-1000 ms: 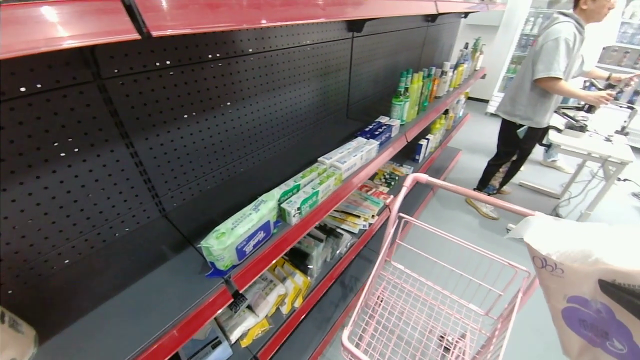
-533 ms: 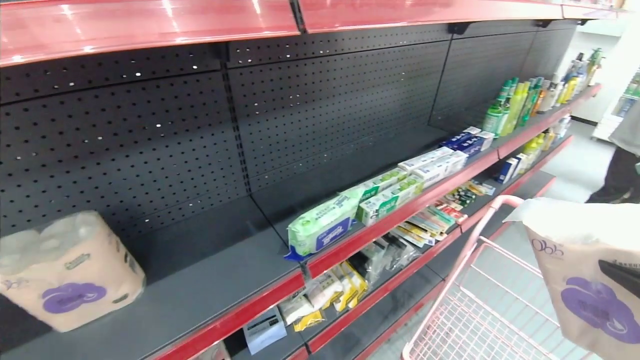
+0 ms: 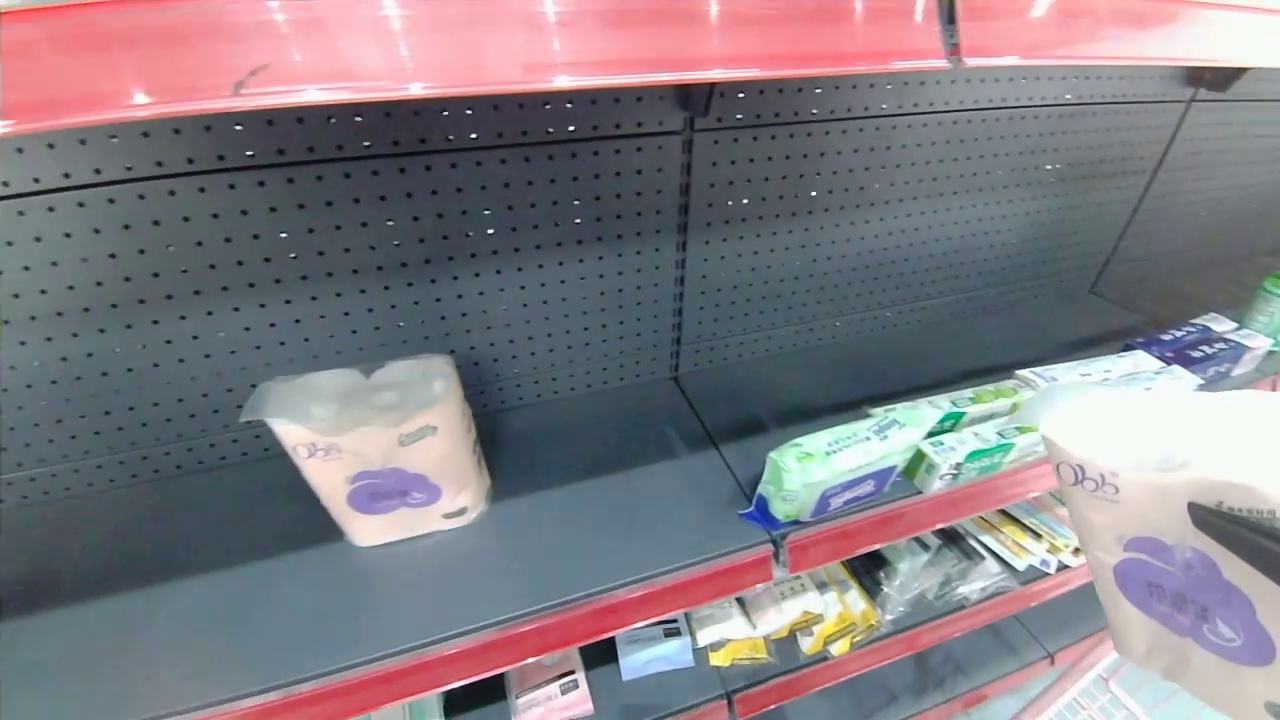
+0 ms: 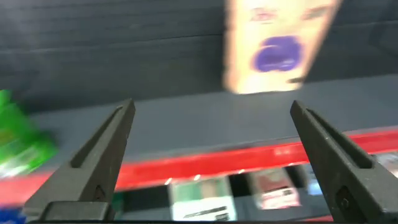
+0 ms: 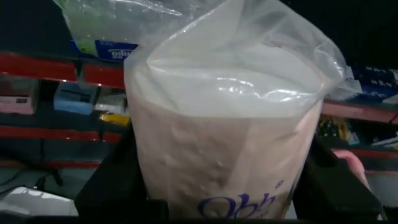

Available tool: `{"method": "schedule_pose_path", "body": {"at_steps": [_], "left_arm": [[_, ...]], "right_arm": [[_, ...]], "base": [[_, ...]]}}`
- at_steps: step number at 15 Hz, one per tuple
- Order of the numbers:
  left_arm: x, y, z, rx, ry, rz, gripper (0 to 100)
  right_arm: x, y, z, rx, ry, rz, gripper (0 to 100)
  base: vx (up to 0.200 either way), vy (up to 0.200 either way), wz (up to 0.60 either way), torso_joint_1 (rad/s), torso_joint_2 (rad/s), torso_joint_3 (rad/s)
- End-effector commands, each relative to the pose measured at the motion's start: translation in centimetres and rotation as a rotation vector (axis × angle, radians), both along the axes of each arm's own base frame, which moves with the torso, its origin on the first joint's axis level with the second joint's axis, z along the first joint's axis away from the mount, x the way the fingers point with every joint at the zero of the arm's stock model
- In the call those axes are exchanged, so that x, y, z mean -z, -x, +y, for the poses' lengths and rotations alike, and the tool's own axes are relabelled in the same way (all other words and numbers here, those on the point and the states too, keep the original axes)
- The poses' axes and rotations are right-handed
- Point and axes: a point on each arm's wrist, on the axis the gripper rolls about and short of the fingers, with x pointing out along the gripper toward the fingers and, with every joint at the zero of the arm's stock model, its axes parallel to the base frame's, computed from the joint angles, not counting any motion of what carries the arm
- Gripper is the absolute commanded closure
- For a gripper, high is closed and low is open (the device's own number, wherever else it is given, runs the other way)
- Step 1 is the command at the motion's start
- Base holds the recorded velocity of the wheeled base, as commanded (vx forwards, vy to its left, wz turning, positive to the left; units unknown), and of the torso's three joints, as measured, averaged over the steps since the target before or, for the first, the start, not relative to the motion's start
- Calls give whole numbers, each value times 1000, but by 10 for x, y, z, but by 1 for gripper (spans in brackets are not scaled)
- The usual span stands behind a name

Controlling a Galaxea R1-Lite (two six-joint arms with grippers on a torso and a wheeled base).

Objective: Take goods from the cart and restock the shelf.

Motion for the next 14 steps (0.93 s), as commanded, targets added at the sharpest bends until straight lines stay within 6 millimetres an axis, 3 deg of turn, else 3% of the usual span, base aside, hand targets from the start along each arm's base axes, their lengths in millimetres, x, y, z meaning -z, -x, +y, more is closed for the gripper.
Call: {"method": "schedule_pose_path", "body": {"at_steps": [1,3,10,13,14], "left_arm": [[0,0,0,0,0,1,0],[0,0,0,0,0,1,0],[0,0,0,7,-12,2,0],[-2,1,-1,79,-16,-6,0],[-13,4,-1,101,-25,-40,0]], "right_arm": [[-1,0,0,-4,9,-5,100],[-1,1,0,-5,11,-10,100],[-12,35,-6,49,-79,-173,100],[4,57,-8,46,-131,-206,100],[7,58,-8,45,-145,-200,100]], "base": [[0,0,600,2,2,2],[0,0,600,0,-2,5],[0,0,0,0,0,0],[0,0,0,0,0,0],[0,0,0,0,0,0]]}}
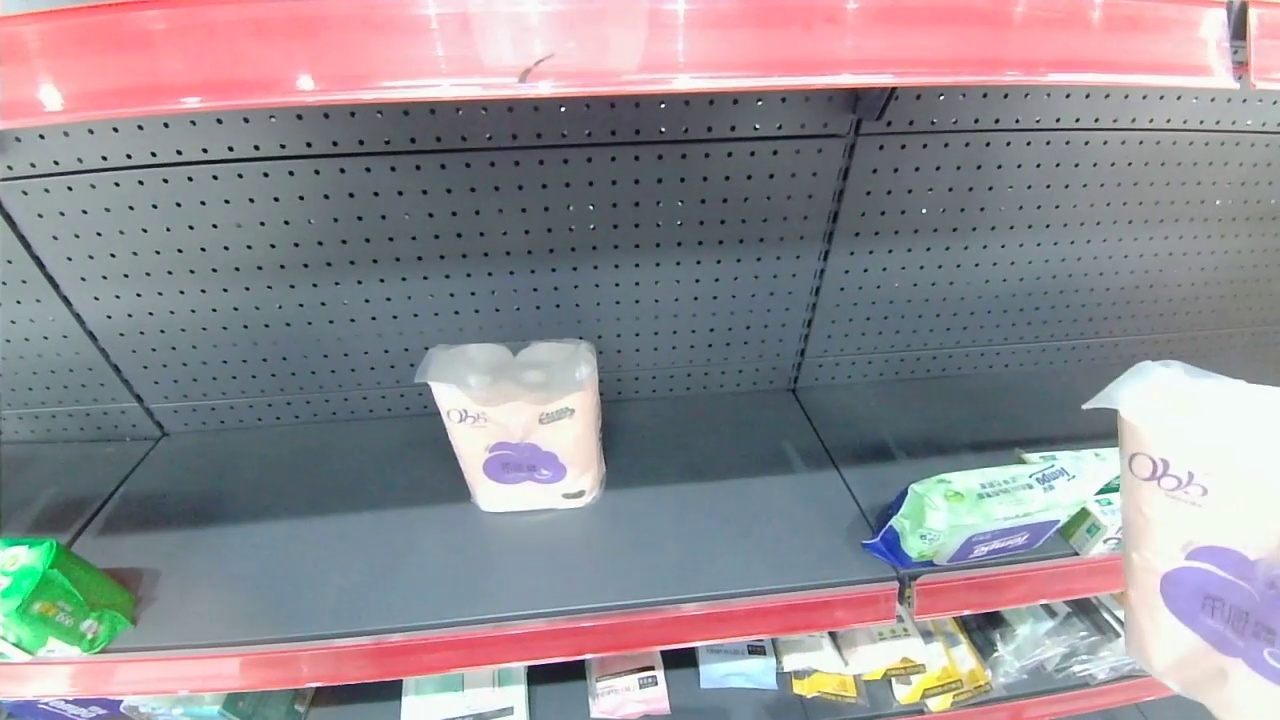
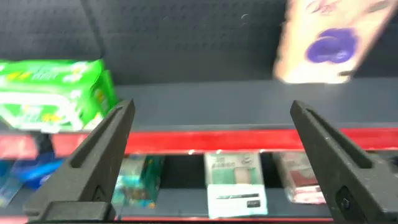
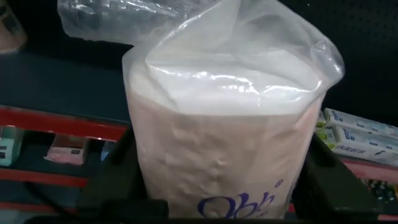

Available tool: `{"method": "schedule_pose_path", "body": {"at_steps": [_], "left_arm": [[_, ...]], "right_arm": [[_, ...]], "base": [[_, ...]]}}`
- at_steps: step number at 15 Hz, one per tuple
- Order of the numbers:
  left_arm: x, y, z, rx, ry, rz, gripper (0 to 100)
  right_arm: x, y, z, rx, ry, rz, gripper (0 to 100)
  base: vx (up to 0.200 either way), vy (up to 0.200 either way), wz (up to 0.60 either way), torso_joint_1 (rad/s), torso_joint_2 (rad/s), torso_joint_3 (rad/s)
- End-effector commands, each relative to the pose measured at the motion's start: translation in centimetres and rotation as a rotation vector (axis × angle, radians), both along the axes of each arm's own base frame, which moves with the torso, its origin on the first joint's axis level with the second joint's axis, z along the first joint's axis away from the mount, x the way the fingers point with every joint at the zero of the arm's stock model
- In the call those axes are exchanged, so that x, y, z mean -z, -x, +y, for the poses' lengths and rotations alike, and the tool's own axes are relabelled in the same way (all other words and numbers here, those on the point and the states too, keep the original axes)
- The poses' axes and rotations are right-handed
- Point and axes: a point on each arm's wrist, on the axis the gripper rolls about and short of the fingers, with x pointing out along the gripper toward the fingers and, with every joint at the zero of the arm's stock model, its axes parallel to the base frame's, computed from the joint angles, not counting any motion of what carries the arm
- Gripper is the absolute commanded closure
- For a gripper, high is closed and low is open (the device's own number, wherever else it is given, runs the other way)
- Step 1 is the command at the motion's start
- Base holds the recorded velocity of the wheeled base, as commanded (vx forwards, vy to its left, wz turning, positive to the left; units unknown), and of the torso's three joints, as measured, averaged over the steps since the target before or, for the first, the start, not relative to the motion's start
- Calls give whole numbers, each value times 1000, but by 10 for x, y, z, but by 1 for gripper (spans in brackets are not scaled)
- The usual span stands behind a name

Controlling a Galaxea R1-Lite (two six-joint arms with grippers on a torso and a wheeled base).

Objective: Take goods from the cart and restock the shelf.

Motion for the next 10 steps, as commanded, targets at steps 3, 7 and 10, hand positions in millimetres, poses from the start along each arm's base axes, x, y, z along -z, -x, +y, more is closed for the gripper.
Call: {"method": "schedule_pose_path", "body": {"at_steps": [3,7,10], "left_arm": [[-112,-52,8,16,106,81,0],[-93,-102,14,59,54,351,0],[-84,-147,17,298,43,424,0]], "right_arm": [[10,8,0,4,-56,-7,100],[15,9,0,-7,-88,10,100],[15,9,-1,21,-81,7,100]], "base": [[0,0,0,0,0,0],[0,0,0,0,0,0],[0,0,0,0,0,0]]}}
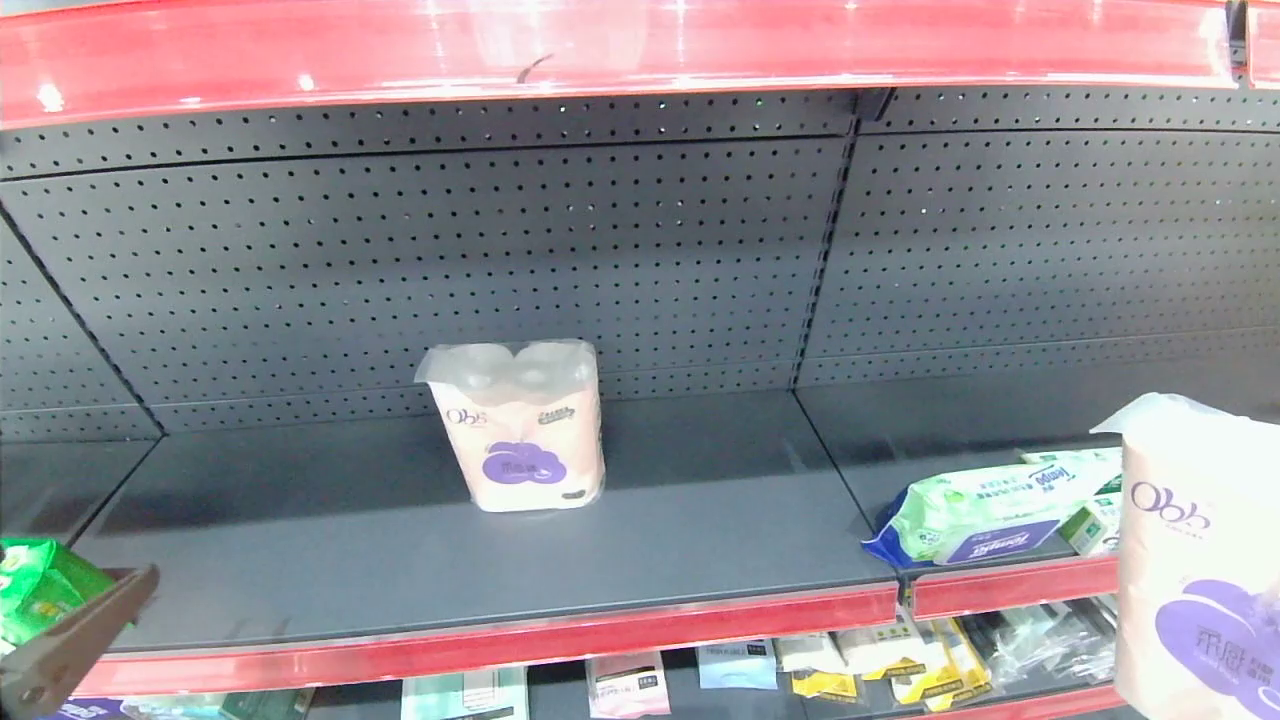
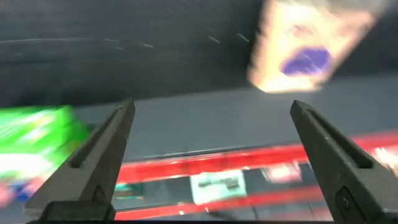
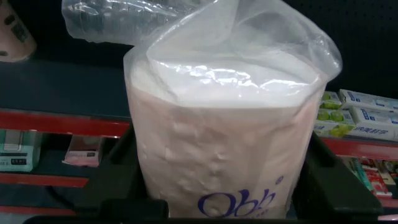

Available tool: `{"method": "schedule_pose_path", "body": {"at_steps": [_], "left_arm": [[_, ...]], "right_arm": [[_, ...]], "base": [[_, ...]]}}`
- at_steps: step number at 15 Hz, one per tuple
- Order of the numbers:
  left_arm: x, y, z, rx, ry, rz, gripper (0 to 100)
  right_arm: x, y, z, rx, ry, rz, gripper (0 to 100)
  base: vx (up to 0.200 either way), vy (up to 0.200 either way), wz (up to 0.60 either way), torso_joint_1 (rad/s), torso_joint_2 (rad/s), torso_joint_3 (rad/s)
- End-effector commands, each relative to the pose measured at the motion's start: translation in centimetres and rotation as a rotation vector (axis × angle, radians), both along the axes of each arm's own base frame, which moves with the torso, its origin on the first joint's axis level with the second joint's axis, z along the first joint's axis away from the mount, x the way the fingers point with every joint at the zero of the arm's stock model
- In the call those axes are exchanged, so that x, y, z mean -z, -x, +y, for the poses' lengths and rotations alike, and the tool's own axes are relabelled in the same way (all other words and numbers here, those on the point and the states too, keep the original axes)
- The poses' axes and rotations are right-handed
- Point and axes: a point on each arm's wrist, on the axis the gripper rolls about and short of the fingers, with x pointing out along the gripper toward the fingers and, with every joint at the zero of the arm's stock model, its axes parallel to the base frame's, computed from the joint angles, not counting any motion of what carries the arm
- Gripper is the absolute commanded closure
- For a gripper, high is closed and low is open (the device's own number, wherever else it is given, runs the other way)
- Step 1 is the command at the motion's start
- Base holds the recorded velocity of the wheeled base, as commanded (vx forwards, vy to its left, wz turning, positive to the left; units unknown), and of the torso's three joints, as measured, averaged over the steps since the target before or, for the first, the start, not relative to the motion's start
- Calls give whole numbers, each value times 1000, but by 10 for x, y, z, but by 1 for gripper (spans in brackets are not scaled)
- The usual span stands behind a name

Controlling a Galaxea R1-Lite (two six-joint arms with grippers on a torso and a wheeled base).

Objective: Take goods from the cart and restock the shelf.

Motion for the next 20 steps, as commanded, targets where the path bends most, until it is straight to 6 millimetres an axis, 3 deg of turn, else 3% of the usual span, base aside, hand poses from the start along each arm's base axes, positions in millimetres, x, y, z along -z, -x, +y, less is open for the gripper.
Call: {"method": "schedule_pose_path", "body": {"at_steps": [1,5,7,9,13,20], "left_arm": [[17,-78,12,183,-3,175,0],[30,-149,30,410,-11,137,0],[34,-164,32,513,6,114,0],[49,-215,40,717,-26,41,0],[65,-237,32,886,28,21,0],[74,-280,26,981,27,-32,0]], "right_arm": [[0,0,0,3,1,0,100],[3,-1,-1,33,7,16,100],[4,-1,-1,43,9,21,100],[4,-2,-1,60,12,24,100],[4,-6,-1,66,14,40,100],[1,-9,-1,77,17,43,100]], "base": [[0,0,0,0,0,0],[0,0,0,0,0,0],[0,0,0,0,0,0],[0,0,0,0,0,0],[0,0,0,0,0,0],[0,0,0,0,0,0]]}}
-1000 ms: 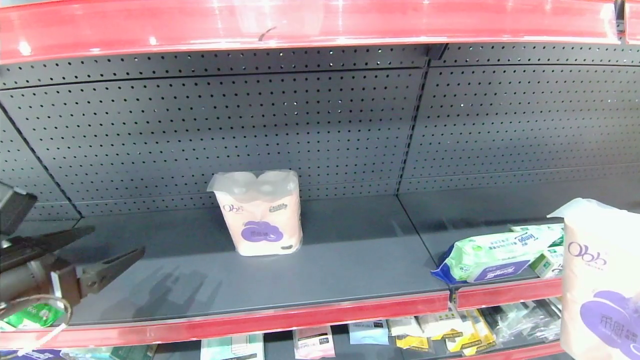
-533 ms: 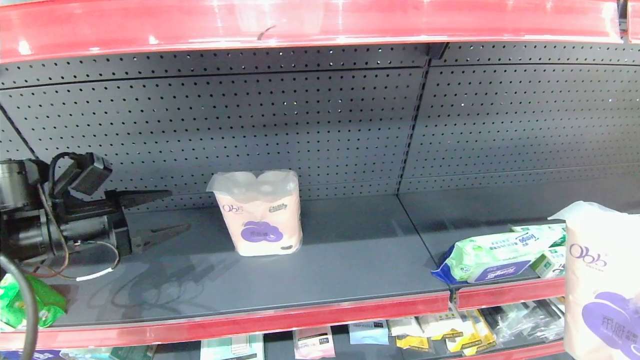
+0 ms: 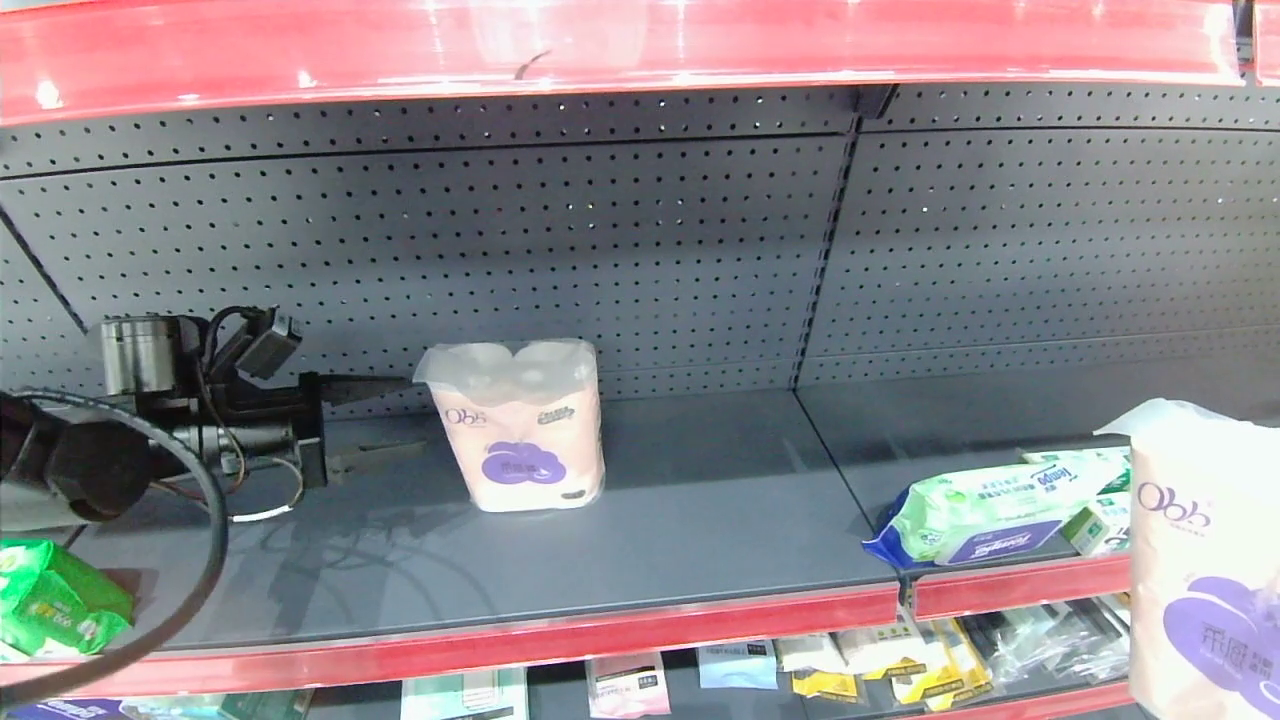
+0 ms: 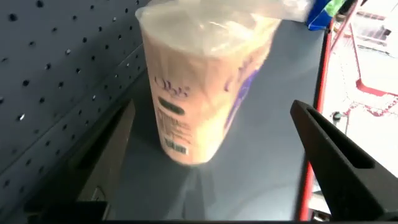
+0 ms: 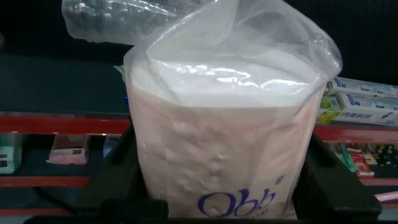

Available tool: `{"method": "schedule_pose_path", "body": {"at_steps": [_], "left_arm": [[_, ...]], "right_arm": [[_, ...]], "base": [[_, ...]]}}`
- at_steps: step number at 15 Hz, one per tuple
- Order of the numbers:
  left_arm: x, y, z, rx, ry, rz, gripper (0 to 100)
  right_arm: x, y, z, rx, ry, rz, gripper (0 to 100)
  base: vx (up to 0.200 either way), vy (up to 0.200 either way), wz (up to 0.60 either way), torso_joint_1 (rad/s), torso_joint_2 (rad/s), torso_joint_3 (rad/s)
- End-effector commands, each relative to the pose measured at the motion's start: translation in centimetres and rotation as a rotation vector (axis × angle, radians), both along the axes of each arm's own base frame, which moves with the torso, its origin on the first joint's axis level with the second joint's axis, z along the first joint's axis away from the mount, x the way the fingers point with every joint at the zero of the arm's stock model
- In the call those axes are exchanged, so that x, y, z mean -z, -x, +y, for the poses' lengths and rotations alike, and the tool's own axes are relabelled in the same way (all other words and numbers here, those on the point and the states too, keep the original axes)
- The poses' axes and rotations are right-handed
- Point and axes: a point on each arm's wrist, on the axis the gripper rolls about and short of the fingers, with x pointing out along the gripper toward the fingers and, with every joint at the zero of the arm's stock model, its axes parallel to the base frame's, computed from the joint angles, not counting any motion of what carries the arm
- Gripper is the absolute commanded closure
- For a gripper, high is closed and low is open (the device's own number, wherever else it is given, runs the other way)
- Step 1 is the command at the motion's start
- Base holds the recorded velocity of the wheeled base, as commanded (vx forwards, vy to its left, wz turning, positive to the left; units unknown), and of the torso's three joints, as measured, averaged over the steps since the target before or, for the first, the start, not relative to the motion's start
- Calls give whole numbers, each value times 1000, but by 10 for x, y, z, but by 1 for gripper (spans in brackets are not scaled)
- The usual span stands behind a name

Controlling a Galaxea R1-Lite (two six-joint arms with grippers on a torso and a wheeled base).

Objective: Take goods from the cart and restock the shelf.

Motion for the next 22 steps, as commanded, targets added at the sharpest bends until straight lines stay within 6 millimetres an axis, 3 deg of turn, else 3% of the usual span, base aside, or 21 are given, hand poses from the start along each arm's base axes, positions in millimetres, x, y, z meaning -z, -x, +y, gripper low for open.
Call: {"method": "schedule_pose_path", "body": {"at_steps": [1,5,10,13,22], "left_arm": [[11,-19,-6,28,-3,-12,0],[14,-40,-16,65,-5,-53,0],[21,-50,-42,126,-4,-42,0],[27,-59,-45,129,-9,-45,0],[25,-62,-69,178,1,-36,0]], "right_arm": [[-1,-1,0,0,1,3,100],[-1,-1,0,1,1,-1,100],[-1,-2,0,12,5,3,100],[-1,-2,0,13,5,3,100],[-2,-3,0,13,5,5,100]], "base": [[0,0,0,0,0,0],[0,0,0,0,0,0],[0,0,0,0,0,0],[0,0,0,0,0,0],[0,0,0,0,0,0]]}}
